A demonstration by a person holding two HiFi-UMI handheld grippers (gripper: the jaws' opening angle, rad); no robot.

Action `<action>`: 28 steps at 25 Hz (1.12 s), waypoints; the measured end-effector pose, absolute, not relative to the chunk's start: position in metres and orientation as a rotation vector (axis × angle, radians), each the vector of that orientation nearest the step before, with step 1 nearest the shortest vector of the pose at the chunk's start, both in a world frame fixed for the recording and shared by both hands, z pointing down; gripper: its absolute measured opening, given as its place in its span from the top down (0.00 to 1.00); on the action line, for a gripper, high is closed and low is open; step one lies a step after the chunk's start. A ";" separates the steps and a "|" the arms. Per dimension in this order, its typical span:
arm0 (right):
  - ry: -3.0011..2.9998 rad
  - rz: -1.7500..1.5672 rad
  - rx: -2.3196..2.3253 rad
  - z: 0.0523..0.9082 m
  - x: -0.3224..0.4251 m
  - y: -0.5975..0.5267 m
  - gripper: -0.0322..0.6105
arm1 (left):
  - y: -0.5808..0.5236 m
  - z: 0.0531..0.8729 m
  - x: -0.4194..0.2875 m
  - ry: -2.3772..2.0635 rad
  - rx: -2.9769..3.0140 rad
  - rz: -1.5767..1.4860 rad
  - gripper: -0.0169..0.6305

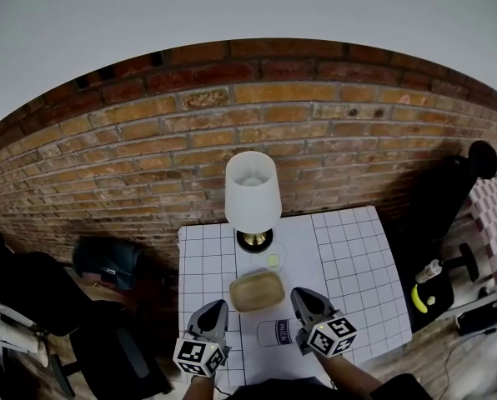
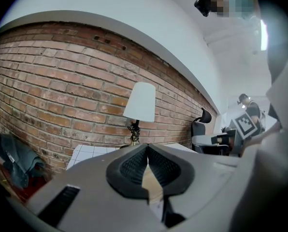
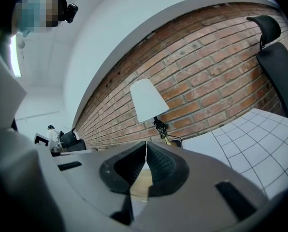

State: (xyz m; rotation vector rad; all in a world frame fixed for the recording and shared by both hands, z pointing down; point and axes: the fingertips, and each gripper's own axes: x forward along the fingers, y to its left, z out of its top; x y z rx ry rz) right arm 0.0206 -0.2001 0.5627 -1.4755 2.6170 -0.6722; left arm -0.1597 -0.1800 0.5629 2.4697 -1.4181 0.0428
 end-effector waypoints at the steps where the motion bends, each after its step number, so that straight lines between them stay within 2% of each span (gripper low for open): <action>1: 2.618 -0.681 -1.484 0.567 0.021 -0.201 0.94 | -0.182 0.566 -0.160 -1.417 2.464 0.048 0.96; 13: 2.683 -0.752 -1.542 0.619 0.016 -0.217 0.93 | -0.196 0.613 -0.159 -1.376 2.355 0.121 0.95; 14: 2.685 -0.767 -1.550 0.624 0.015 -0.218 0.88 | -0.198 0.615 -0.160 -1.381 2.346 0.125 0.95; 15: 2.687 -0.784 -1.558 0.629 0.015 -0.219 0.79 | -0.199 0.618 -0.161 -1.383 2.337 0.126 0.95; 16: 2.690 -0.797 -1.562 0.633 0.015 -0.219 0.78 | -0.200 0.620 -0.161 -1.383 2.329 0.125 0.95; 17: 2.693 -0.809 -1.564 0.637 0.014 -0.220 0.78 | -0.202 0.623 -0.161 -1.379 2.321 0.125 0.94; 21: 2.699 -0.853 -1.569 0.650 0.012 -0.223 0.76 | -0.207 0.639 -0.156 -1.323 2.283 0.129 0.78; 24: 2.700 -0.894 -1.572 0.661 0.010 -0.226 0.72 | -0.209 0.652 -0.150 -1.285 2.261 0.150 0.73; 28: 2.705 -0.938 -1.576 0.674 0.007 -0.230 0.70 | -0.213 0.668 -0.142 -1.266 2.227 0.197 0.66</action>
